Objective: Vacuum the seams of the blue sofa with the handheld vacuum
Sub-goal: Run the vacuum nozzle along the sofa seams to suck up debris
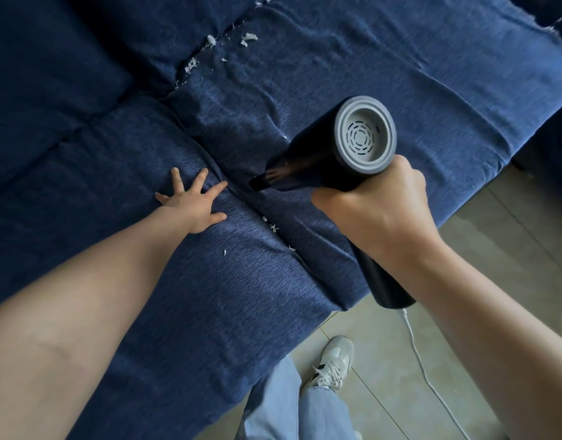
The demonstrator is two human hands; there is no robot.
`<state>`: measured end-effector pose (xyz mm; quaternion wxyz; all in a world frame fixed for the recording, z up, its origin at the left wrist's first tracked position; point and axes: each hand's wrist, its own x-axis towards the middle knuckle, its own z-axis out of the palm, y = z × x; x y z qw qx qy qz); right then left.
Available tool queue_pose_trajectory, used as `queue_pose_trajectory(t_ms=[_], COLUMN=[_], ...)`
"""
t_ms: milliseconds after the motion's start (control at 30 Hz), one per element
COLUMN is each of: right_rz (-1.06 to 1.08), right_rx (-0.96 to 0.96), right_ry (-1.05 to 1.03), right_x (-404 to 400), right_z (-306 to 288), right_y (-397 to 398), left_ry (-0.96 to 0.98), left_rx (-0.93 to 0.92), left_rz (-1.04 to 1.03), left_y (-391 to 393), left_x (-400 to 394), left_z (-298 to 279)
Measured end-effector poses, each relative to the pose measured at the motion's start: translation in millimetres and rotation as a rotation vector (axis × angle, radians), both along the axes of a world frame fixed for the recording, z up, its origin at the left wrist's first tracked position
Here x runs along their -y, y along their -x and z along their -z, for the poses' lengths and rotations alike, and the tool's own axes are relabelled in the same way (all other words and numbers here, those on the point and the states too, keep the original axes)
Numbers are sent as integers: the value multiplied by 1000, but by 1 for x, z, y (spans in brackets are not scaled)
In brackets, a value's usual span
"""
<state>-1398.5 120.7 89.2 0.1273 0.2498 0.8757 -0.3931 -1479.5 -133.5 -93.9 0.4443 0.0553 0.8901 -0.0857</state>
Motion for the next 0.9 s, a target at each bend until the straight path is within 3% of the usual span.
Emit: queue_pose_trajectory(t_ms=[367, 700, 900], right_rz=[-83, -54, -65], right_rx=[43, 12, 42], right_ry=[77, -19, 119], right_x=[-4, 6, -7], right_z=[-4, 13, -6], right_y=[-5, -15, -23], left_ry=[0, -8, -9], left_rx=[-4, 4, -15], left_rz=[-15, -39, -17], left_y=[-4, -5, -8], left_x=[-2, -2, 0], left_z=[2, 3, -1])
